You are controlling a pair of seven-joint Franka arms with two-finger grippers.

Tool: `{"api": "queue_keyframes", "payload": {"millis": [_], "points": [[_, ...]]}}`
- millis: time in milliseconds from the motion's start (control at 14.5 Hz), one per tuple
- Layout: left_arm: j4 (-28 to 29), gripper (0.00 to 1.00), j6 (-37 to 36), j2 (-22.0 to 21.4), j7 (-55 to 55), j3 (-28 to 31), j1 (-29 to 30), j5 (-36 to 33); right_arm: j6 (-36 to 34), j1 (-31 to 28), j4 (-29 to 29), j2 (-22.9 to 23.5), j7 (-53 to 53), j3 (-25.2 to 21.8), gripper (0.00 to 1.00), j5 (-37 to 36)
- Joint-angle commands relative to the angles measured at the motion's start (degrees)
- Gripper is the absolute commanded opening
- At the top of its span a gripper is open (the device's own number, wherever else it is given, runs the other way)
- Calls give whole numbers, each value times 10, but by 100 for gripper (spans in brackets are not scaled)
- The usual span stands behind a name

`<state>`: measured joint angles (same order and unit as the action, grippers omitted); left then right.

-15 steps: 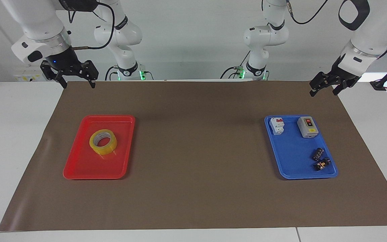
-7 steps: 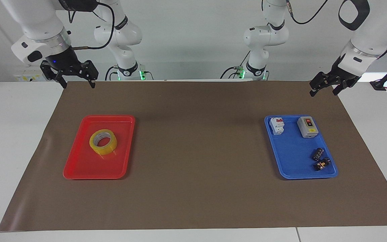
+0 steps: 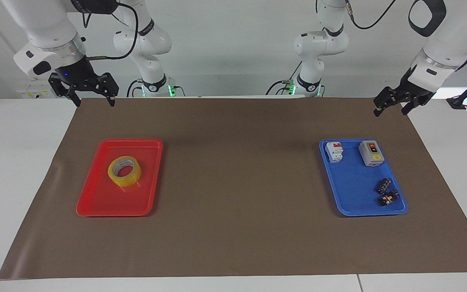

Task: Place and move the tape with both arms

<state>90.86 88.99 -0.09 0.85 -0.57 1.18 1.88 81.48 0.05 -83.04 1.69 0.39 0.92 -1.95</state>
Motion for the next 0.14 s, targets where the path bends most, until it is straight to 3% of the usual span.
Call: {"api": "queue_keyframes", "payload": {"millis": [0, 69], "points": [[1, 100, -7, -7, 6, 1, 0, 12, -4, -7, 2, 0, -14, 2, 100, 2], [1, 100, -7, -7, 6, 1, 0, 12, -4, -7, 2, 0, -14, 2, 100, 2]]}}
